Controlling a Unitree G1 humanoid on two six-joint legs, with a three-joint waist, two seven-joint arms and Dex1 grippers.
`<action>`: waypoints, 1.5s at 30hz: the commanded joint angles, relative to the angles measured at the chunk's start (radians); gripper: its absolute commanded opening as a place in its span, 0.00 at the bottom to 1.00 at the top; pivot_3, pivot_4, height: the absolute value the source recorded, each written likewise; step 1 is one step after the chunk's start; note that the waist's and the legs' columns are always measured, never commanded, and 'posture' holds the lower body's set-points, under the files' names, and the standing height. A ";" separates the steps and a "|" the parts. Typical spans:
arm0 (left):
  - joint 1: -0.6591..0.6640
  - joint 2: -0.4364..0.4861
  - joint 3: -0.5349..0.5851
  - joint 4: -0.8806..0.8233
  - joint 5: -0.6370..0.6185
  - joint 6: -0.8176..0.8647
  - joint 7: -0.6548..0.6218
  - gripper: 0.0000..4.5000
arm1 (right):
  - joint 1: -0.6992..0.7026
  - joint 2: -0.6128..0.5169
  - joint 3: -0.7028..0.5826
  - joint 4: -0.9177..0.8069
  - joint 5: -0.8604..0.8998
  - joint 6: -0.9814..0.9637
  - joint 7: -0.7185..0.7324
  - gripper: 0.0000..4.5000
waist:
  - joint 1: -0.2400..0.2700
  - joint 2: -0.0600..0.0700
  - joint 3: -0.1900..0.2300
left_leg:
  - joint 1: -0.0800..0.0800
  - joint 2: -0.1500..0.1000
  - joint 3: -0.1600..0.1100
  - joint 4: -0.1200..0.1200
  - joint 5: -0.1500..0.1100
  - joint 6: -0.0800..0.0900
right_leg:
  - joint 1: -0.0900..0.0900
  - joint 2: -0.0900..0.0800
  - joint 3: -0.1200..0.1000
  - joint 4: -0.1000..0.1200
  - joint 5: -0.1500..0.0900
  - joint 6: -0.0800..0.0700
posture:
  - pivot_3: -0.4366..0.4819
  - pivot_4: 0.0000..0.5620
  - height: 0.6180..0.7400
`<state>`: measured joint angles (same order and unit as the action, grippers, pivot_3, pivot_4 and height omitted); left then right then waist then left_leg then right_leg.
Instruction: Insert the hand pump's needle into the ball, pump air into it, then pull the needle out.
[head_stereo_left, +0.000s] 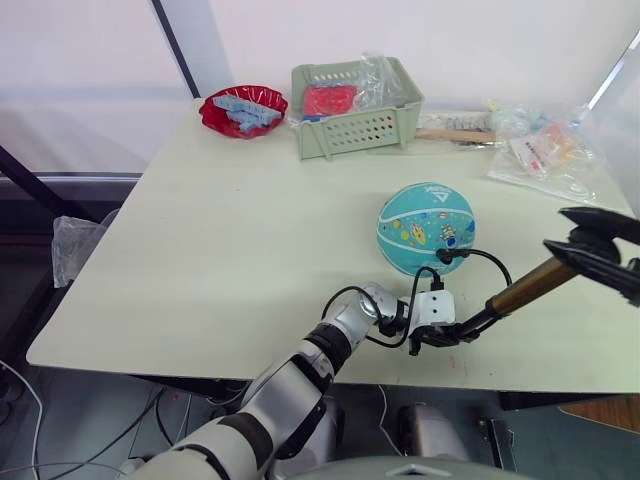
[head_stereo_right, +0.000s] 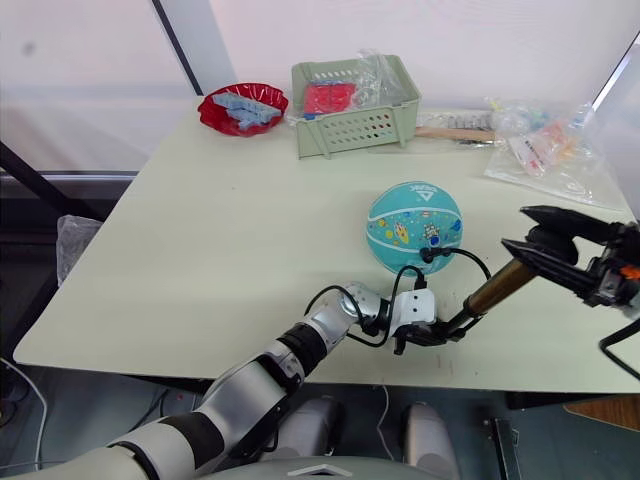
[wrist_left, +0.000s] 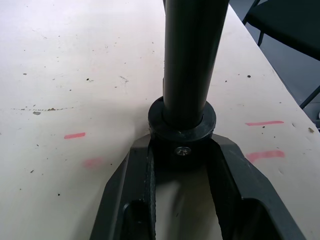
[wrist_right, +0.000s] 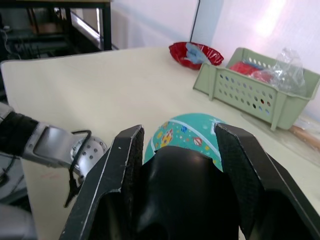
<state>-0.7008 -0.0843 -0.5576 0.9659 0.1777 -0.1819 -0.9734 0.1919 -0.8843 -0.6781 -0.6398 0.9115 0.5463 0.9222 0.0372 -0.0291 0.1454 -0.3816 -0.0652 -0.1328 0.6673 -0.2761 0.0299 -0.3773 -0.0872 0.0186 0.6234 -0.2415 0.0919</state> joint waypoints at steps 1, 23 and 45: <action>0.047 0.054 -0.029 0.131 0.083 0.078 0.033 0.21 | 0.067 0.057 0.145 0.005 -0.147 -0.088 0.017 0.39 | -0.001 -0.001 -0.002 | 0.001 0.000 0.000 0.000 0.000 0.000 | 0.000 0.000 0.000 0.000 0.000 0.000 | 0.48 0.27 0.97; 0.047 0.055 -0.029 0.129 0.088 0.077 0.027 0.21 | 0.074 0.110 0.188 0.046 -0.227 -0.281 0.008 0.39 | 0.001 0.005 -0.001 | 0.001 -0.001 0.000 0.000 0.000 0.001 | 0.001 0.002 0.000 0.000 0.000 0.000 | 0.48 0.27 0.97; 0.049 0.051 -0.030 0.136 0.092 0.071 0.025 0.21 | -0.071 -0.157 -0.189 0.054 0.196 0.099 -0.003 0.39 | 0.002 0.006 0.006 | -0.002 -0.001 0.001 0.000 0.000 0.001 | 0.000 -0.002 0.000 0.000 0.000 0.000 | 0.48 0.27 0.97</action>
<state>-0.7044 -0.0903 -0.5546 0.9648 0.1848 -0.1848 -0.9797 0.1294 -1.0458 -0.8434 -0.5746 1.1159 0.6581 0.9110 0.0396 -0.0228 0.1510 -0.3830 -0.0661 -0.1320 0.6677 -0.2756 0.0308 -0.3777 -0.0894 0.0189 0.6234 -0.2414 0.0917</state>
